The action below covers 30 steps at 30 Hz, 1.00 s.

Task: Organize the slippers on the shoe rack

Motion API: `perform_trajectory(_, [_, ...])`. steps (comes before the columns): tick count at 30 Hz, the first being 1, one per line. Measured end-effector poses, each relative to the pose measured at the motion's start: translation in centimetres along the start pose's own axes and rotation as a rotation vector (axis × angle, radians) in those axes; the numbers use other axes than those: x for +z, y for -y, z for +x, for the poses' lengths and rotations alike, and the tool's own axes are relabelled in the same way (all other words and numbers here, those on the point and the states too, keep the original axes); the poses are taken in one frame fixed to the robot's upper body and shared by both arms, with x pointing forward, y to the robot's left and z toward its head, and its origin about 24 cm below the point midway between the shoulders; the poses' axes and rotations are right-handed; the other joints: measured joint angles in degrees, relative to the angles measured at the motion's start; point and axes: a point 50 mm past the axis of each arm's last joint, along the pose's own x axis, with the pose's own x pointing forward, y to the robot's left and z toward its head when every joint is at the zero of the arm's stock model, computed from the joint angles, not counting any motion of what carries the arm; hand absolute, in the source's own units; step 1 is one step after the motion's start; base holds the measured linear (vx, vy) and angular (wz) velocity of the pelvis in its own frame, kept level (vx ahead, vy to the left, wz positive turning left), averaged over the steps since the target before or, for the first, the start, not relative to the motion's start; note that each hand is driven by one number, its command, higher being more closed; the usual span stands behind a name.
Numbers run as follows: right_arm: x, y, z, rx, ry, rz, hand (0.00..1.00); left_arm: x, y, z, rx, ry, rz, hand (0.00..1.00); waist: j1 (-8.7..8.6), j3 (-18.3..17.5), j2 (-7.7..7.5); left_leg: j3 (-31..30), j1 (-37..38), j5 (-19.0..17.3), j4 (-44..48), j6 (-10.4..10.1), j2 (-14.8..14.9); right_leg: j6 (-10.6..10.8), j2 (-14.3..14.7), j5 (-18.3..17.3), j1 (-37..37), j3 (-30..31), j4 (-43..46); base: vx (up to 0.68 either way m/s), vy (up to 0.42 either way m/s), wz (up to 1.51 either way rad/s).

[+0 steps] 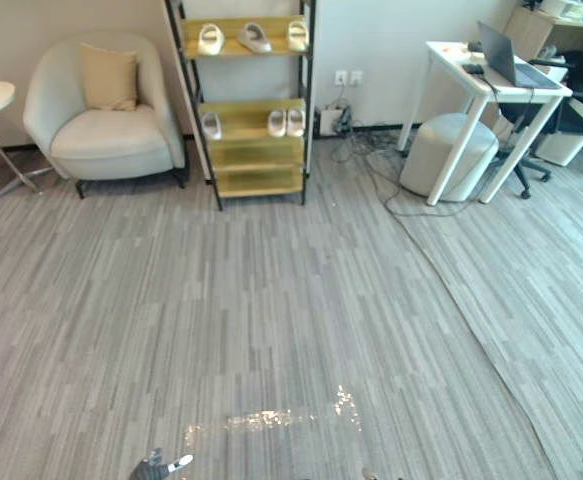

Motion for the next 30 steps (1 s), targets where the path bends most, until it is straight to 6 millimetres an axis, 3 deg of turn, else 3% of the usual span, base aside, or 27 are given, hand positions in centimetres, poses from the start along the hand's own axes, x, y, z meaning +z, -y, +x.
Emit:
perform_trajectory(7, [2.1,-1.7,0.4,0.044,0.062,-0.029,0.0,0.7,0.1,0.3,-0.007,0.012,0.027,0.0,0.08,1.7,-0.16,0.0,1.17,0.11,-0.72,-0.16,-0.06,0.08,0.01,0.73,1.63,-0.23,-1.73,-0.01,-0.003,0.0])
perform_trajectory(12, [2.4,-3.2,0.3,0.085,0.07,-0.031,0.0,0.7,0.1,0.3,-0.009,0.014,0.036,0.0,0.08,1.8,-0.24,-0.9,1.39,1.08,-2.04,-0.32,-0.09,-0.04,0.02,0.8,1.83,-1.31,-2.38,-0.03,-0.025,0.09])
perform_trajectory(30, [2.4,-3.7,0.3,0.101,0.07,-0.052,0.0,0.9,-0.2,0.4,-0.004,0.019,0.05,0.0,0.58,2.7,-1.18,-3.16,3.02,1.6,-3.4,-0.33,-0.15,-0.25,0.06,0.0,3.74,-3.94,-2.7,-0.01,-0.017,0.07])
